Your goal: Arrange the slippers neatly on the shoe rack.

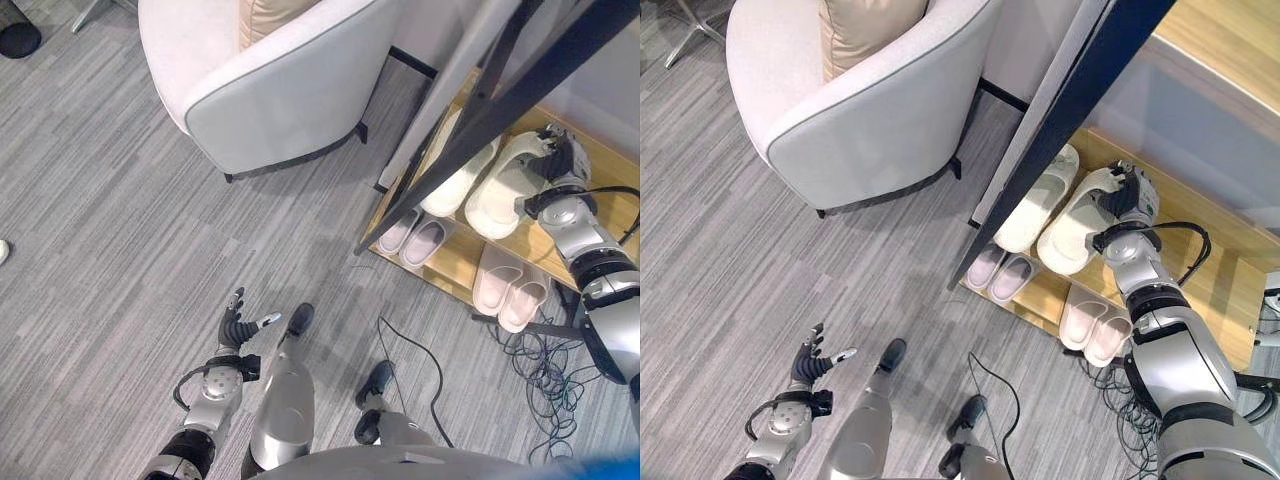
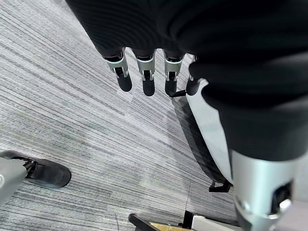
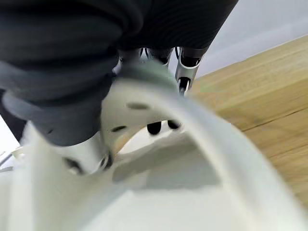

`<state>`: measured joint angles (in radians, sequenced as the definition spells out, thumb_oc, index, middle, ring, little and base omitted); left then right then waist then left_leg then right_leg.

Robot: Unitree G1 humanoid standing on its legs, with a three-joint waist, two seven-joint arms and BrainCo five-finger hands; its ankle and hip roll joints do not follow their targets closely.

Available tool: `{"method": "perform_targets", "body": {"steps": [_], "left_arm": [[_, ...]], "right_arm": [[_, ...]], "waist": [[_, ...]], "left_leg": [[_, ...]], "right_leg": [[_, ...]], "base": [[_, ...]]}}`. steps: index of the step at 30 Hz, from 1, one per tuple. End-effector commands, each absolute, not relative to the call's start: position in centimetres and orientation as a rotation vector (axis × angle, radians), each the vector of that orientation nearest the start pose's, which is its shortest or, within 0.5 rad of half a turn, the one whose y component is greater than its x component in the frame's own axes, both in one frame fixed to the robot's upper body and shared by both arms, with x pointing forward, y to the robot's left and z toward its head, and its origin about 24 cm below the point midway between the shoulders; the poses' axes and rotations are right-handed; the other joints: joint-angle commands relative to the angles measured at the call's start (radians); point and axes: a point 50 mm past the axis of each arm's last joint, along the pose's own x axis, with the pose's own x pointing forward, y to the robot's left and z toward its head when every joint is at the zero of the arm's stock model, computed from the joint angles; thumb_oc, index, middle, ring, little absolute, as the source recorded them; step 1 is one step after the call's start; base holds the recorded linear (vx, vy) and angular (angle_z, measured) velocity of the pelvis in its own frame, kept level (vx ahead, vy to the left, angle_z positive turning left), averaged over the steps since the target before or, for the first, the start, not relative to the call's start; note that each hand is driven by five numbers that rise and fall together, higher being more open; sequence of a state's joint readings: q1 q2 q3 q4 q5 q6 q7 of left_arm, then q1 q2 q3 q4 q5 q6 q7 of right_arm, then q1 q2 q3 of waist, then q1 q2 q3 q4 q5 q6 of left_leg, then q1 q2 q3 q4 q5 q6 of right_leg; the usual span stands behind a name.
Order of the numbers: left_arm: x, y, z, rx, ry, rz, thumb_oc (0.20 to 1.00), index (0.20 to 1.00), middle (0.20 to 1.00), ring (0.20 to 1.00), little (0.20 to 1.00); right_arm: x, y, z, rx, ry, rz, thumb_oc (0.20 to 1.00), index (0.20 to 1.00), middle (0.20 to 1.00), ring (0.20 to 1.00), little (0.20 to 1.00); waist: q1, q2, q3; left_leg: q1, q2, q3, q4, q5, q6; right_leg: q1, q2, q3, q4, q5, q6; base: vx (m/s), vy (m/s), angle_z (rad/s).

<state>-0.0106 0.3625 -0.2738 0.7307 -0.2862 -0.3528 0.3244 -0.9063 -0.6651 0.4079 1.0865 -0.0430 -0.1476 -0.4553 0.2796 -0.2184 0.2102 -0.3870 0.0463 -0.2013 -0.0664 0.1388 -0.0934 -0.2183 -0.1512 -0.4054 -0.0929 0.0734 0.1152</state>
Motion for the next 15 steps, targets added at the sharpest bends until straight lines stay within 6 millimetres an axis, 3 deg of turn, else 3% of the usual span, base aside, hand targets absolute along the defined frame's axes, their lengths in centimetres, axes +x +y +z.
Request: {"method": "perform_targets", "body": {"steps": [1, 15], "left_arm": [[20.3, 23.6, -6.9, 0.230, 0.355, 0.260, 1.000, 1.000, 1.000, 1.000, 1.000], [18.9, 23.6, -8.4, 0.235, 0.435, 0.304, 1.000, 1.000, 1.000, 1.000, 1.000]], "right_arm": [[38.3, -29.5, 18.8, -0.862, -0.196, -0.543, 1.000, 1.000, 1.000, 1.000, 1.000], [37.6, -29.6, 18.5, -0.758, -0.259, -0.621, 1.000, 1.000, 1.000, 1.000, 1.000]], "waist": [[0.007, -0.009, -0.016], [-0.003, 0.006, -0.025]], "left_leg": [[0.017, -0.033, 0.025, -0.021, -0.050, -0.017], [0.026, -0.032, 0.020, -0.021, -0.053, -0.013]], "right_leg": [[0.028, -0.048, 0.000, 0.006, -0.012, 0.089], [0.032, -0.050, -0.003, 0.006, -0.010, 0.089]], "base": [[0.01, -0.003, 0.05], [0.00, 0.000, 0.00]]}}
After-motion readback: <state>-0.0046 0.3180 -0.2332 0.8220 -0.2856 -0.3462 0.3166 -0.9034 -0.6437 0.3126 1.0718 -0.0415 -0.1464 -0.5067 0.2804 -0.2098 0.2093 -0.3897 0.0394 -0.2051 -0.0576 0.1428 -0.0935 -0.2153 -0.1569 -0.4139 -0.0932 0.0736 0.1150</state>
